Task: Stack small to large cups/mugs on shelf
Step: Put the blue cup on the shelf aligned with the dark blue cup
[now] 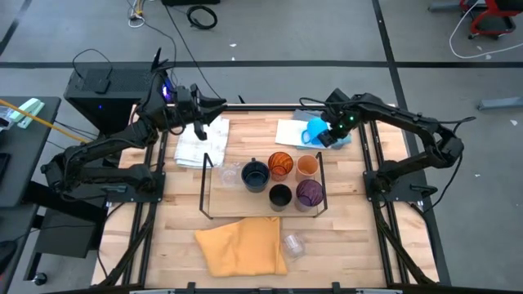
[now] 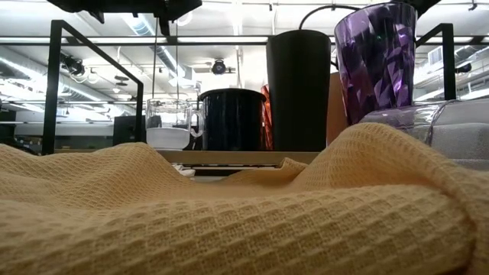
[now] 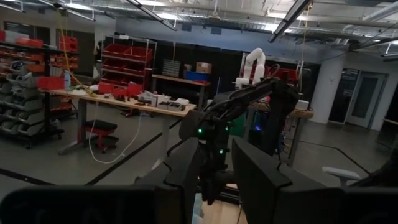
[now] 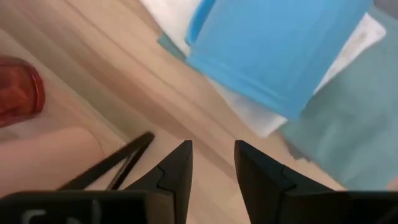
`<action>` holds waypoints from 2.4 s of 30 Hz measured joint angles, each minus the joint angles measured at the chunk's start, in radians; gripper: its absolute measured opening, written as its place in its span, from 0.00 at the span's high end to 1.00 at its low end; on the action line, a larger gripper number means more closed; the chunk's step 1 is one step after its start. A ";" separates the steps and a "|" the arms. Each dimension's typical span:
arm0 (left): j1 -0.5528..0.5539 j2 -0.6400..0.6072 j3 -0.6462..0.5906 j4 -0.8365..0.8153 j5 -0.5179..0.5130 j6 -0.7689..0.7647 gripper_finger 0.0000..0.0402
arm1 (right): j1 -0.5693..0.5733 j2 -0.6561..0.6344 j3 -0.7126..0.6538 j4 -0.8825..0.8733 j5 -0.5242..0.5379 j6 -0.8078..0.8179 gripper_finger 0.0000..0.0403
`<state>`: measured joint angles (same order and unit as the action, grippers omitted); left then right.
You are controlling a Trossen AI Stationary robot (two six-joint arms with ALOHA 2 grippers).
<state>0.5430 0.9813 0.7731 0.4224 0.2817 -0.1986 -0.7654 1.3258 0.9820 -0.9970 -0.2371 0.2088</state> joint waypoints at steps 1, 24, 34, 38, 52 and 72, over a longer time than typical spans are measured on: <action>0.000 0.000 0.000 0.000 0.000 0.000 0.74 | -0.002 0.000 -0.003 0.012 0.000 -0.001 0.69; 0.000 0.000 0.000 0.000 0.000 0.000 0.74 | -0.073 0.001 -0.041 0.211 0.169 -0.074 0.69; 0.000 0.000 0.000 -0.001 0.000 0.000 0.74 | -0.086 0.005 -0.042 0.367 0.165 -0.027 0.69; 0.000 0.000 0.000 0.000 0.000 0.000 0.74 | -0.083 0.044 -0.042 0.401 0.142 0.001 0.69; 0.000 0.000 0.000 -0.001 0.000 -0.007 0.74 | -0.024 0.207 0.099 0.481 0.126 -0.053 0.69; 0.000 0.000 0.000 -0.001 0.000 0.000 0.74 | -0.073 0.285 0.249 0.325 0.114 -0.100 0.69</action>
<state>0.5430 0.9813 0.7732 0.4210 0.2817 -0.1989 -0.8383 1.6104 1.2312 -0.6721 -0.1234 0.1087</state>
